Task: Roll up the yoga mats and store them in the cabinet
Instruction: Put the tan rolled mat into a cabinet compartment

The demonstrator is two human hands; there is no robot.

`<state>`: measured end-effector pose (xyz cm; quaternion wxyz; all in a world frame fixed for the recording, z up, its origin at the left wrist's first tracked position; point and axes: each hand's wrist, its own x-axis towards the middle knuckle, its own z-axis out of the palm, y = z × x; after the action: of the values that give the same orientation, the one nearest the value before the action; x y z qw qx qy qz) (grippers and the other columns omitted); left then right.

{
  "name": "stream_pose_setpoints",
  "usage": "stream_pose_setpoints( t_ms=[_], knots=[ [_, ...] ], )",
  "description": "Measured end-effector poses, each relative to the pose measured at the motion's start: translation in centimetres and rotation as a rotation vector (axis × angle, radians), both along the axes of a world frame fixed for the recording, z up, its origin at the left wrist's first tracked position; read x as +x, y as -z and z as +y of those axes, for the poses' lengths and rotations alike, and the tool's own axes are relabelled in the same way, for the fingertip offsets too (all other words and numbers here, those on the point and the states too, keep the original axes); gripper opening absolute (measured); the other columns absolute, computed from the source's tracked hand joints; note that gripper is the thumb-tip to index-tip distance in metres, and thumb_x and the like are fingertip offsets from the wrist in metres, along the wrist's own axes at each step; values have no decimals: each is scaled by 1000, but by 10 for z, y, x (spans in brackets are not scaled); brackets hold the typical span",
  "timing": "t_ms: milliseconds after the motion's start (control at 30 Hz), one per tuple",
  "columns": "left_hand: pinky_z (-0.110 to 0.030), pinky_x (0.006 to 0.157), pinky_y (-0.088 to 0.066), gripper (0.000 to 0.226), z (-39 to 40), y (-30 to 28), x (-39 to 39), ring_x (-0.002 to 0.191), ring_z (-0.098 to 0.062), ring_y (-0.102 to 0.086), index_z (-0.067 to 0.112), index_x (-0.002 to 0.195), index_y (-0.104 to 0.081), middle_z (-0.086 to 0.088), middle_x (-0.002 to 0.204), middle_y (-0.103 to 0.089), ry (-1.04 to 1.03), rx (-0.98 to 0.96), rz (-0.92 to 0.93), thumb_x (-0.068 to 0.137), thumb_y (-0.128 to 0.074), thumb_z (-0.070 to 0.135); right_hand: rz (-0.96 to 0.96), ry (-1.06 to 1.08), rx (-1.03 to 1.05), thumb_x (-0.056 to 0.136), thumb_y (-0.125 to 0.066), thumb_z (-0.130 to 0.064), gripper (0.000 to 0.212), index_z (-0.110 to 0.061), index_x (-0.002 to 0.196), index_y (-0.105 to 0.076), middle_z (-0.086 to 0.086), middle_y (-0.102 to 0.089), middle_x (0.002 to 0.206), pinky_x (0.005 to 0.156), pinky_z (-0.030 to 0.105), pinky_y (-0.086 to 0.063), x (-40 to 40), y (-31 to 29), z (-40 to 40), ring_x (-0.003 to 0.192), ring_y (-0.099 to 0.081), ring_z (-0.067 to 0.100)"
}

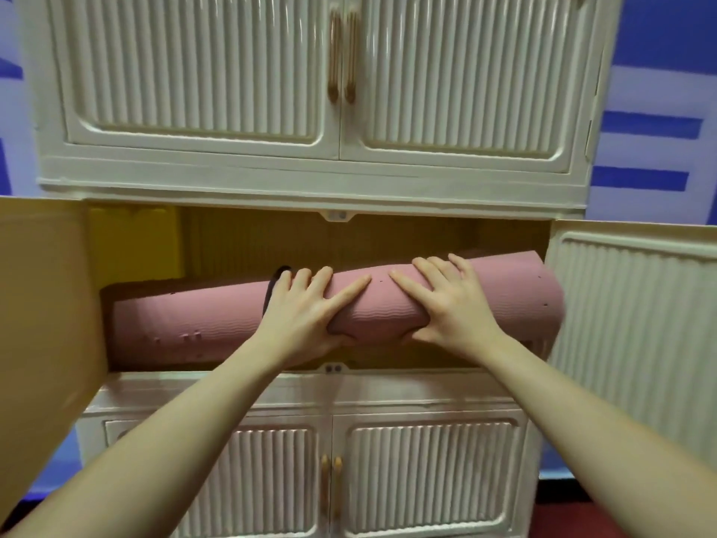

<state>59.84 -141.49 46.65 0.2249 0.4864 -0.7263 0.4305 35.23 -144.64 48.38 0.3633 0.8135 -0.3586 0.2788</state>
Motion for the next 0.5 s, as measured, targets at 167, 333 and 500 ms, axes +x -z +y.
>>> stream_pose_setpoints(
  t_ms=[167, 333, 500],
  knots=[
    [-43, 87, -39, 92, -6, 14, -9, 104, -32, -49, 45, 149, -2, -10, 125, -47, -144, 263, -99, 77, -51, 74, -25, 33, 168, 57, -63, -73, 89, -28, 132, -51, 15, -63, 112, 86, 55, -42, -4, 40, -18, 99, -60, 35],
    [-40, 97, -34, 85, -14, 11, -8, 119, -32, -43, 46, 148, 7, -9, 143, -35, -173, 336, -84, 82, -37, 77, -10, 24, 116, 74, -38, -72, 76, -25, 131, -55, 13, -63, 115, 88, 50, -41, -6, 39, -26, 101, -59, 33],
    [-40, 100, -33, 84, -17, 12, -6, 122, -31, -43, 45, 149, 0, -8, 146, -34, -192, 346, -75, 81, -37, 78, -167, 203, 28, 81, -40, -67, 67, -28, 134, -52, 15, -54, 132, 95, 57, -34, -8, 65, -3, 118, -48, 37]
  ],
)
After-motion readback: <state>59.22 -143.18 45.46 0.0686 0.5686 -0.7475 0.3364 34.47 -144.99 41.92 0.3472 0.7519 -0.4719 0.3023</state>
